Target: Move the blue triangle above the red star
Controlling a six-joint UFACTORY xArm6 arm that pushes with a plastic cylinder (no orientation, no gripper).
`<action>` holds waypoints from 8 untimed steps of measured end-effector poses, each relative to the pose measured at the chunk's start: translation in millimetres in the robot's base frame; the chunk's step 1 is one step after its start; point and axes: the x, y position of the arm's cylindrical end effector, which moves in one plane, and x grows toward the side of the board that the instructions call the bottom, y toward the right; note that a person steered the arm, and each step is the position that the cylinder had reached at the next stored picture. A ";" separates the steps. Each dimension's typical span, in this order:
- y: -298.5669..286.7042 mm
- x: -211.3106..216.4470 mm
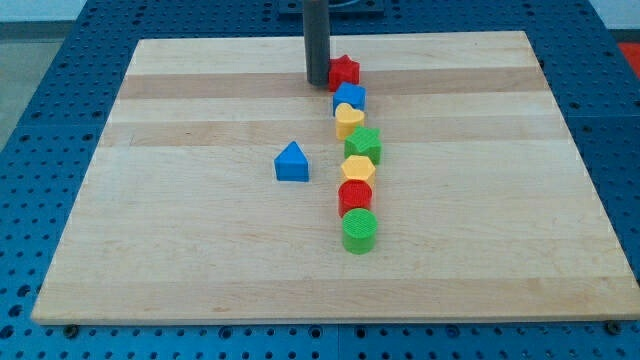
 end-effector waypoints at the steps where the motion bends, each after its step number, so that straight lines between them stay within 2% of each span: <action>1: 5.9 0.0; 2: -12.3 0.0; 3: -99.5 55.0; 4: -162.1 141.6; 5: -142.2 215.1; 6: -80.5 236.7; 7: -29.0 227.3; 8: -15.8 190.3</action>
